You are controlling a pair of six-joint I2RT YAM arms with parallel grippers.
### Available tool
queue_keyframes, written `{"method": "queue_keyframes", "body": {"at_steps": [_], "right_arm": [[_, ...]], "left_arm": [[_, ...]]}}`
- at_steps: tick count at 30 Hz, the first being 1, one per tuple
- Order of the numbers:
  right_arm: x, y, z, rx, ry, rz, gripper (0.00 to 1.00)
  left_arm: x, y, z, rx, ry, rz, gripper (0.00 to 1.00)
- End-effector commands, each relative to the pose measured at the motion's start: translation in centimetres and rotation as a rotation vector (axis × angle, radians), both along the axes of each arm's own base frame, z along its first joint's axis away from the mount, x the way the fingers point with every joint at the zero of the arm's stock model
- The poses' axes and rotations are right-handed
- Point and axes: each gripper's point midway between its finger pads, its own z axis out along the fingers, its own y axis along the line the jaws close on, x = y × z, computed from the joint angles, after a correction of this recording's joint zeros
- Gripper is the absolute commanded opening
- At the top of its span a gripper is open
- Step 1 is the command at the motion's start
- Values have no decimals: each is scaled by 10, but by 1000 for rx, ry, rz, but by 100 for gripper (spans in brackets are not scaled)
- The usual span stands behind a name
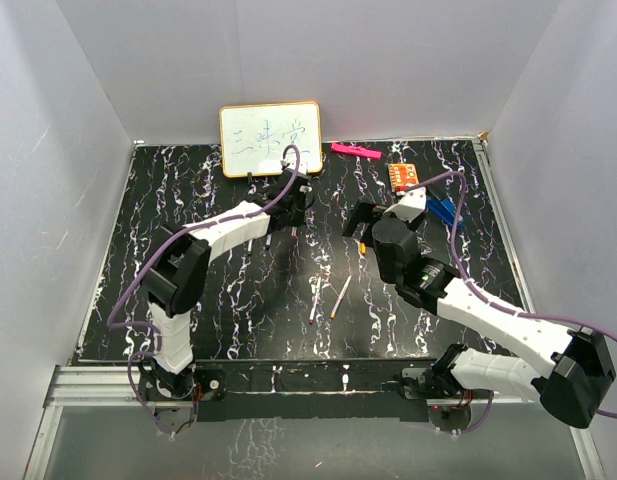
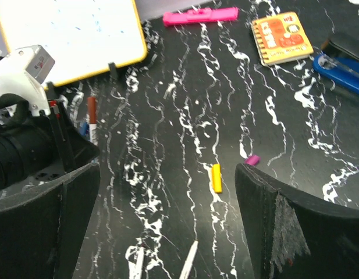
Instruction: Insert the pens into the pen caps
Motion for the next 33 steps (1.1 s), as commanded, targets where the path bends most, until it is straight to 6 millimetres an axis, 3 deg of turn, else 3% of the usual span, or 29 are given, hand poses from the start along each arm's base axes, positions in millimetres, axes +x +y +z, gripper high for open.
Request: {"method": "queue_keyframes", "body": {"at_steps": [1,20,29,33], "right_arm": [[6,-5,6,13,25,-58,98],[11,1,-14,-13,85,-47,98],[13,4,-20,-21,106,-40,98],[13,3,-20,-26,107,-49,98]], "left_arm": [[-3,12,-11,26,83,26,0],[2,20,-43,5,191,64,1],[-1,20,-51,8,218,66,14],[1,19,-45,-2,201,61,26]]}}
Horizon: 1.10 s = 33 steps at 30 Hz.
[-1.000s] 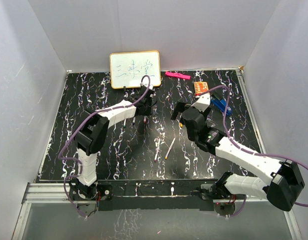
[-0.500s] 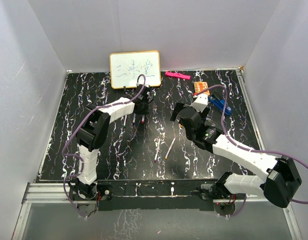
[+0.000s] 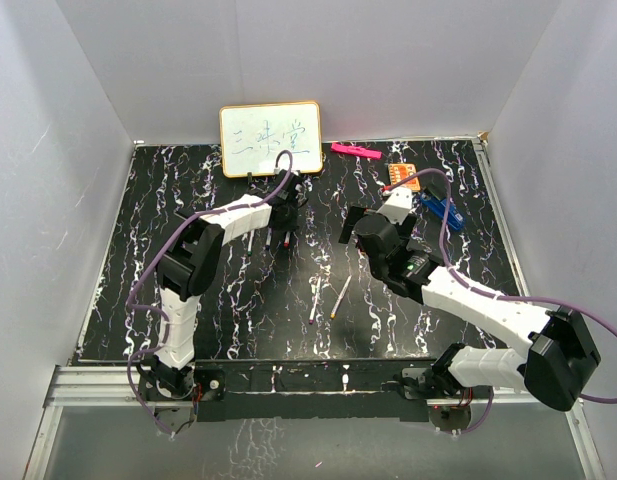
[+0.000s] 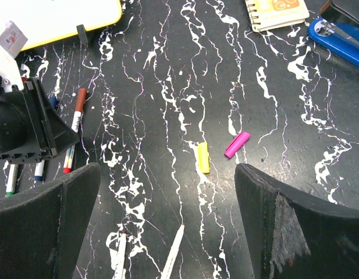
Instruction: Insert the pens into the pen caps
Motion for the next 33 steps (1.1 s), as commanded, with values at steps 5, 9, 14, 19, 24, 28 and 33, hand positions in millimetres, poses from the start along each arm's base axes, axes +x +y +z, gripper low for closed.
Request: {"method": "queue_keyframes", "body": {"at_steps": [5,9,14,19,24,28,33], "right_arm": [[11,1,22,36,-43,-37,98],[11,-1,23,29,-48,-50,98],[13,-10,26,18,-70,-95,98],[13,-20,22,-3,-84,-147,98],[11,-29,19,-14,-92,-172,98],[8,-35,20,-16,-100,-187,98],[7,-43,20,-19,-104,-217,98]], "left_arm": [[4,-3,23,-22,-23,-8,37],[8,-7,40,-48,-56,-21,39],[8,-11,70,-93,-106,-40,39],[-5,-13,93,-94,-142,-81,39],[-43,-26,99,-92,-115,-161,39],[-91,-39,87,-75,-32,-253,40],[-149,-46,75,-78,75,-330,48]]}}
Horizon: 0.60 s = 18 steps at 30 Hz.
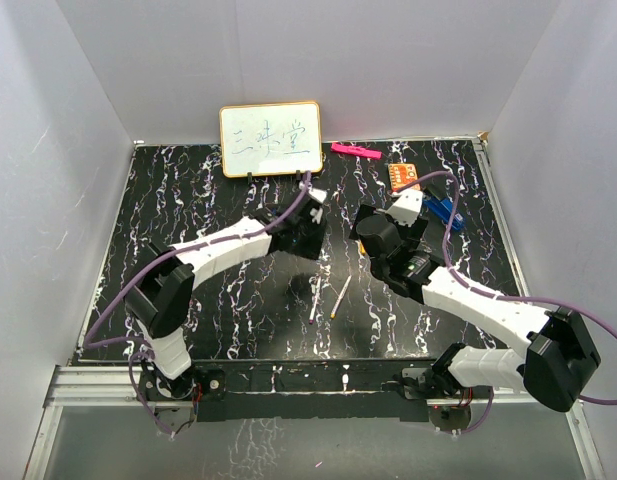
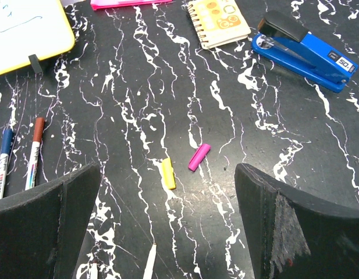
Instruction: Insert the pens into the pen caps
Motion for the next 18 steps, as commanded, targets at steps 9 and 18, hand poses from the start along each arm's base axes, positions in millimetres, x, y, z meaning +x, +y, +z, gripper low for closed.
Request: {"method": "queue_keyframes", "body": {"at_steps": [9,18], "right_arm": [[1,-16,11,52,-50,-102,98],[-1,-17,11,61,-44,-101,98]], "left_arm": [[-99,8,-5,32,165,-95,51],[-124,-5,-27,33,236,-143,52]]}}
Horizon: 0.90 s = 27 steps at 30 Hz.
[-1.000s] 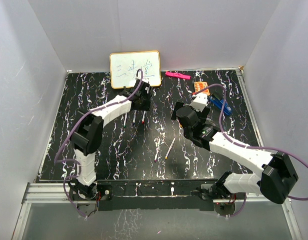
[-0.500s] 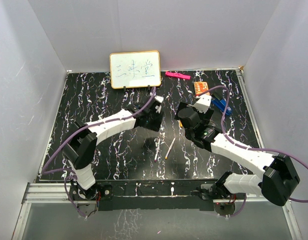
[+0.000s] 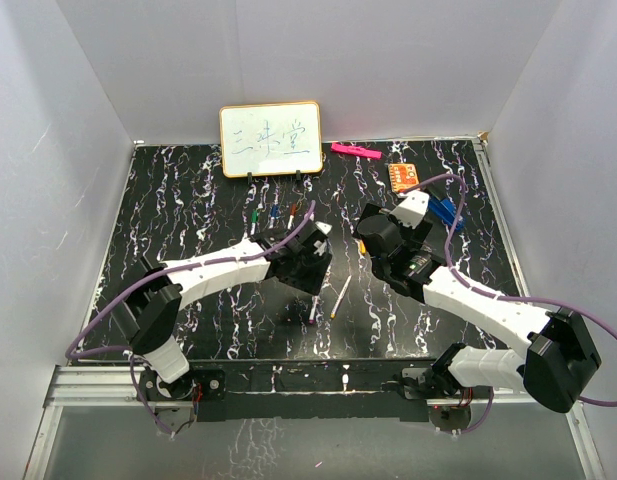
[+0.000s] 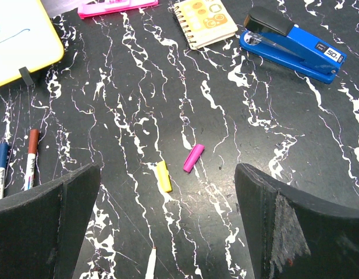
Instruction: Insert the pens into the pen caps
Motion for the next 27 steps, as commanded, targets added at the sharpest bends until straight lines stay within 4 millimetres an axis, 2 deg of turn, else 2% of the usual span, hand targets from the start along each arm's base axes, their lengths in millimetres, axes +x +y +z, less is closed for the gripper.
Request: {"method": "queue_keyframes", "body": {"at_steps": [1,11,22,27], "right_arm": [[-1,-6,12,29,-38,-36,98],[-4,-11,11,34,-39,-47,98],[-3,-10,6,29,-28,-45,98],[-2,-9,5,30,-25,-43,98]], "left_arm": [[-17,-3,-7,2,51,-16,52],[-18,-6,-28,30,79,-33,52],[-12,1,-52,100,67,-20,52],[-8,11,-65,167,59,-4,50]]}}
